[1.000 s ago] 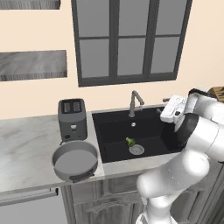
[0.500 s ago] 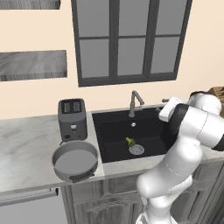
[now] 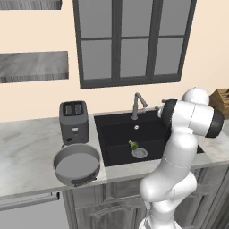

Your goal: Dump the broccoli from the pot into the sink. Then turn on the water and wash the broccoli. Then turn off the water and put the broccoli back in the pot.

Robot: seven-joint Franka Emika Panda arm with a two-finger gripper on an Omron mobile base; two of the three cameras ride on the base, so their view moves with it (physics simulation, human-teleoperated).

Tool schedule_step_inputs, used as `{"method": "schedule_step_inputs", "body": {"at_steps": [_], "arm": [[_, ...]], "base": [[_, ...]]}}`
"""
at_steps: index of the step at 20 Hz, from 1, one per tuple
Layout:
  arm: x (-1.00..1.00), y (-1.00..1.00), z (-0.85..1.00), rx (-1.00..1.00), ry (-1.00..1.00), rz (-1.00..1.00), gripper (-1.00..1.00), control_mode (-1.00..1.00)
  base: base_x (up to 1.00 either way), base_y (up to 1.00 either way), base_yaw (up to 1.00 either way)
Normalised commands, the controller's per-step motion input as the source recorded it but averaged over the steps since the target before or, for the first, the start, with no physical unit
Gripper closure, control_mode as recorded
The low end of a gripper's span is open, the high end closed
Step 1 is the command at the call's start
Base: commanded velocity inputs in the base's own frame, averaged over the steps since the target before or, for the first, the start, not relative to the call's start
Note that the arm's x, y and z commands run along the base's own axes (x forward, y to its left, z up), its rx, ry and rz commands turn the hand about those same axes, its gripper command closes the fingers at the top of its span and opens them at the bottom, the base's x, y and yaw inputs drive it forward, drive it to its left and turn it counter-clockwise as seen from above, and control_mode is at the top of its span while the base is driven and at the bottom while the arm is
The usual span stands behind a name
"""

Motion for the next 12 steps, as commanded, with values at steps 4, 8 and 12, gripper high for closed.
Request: {"method": "schedule_step_inputs", "body": {"at_steps": [4,8,12], "arm": [[0.27,0.00,-0.21,0.00,0.11,-0.04,-1.00,-1.00],[0.24,0.00,-0.22,0.00,0.10,-0.03,-1.00,-1.00],[0.24,0.00,-0.27,0.00,0.07,-0.03,-1.00,-1.00]], "base": [[0.00,0.00,0.00],[0.00,0.00,0.00],[0.00,0.00,0.00]]}}
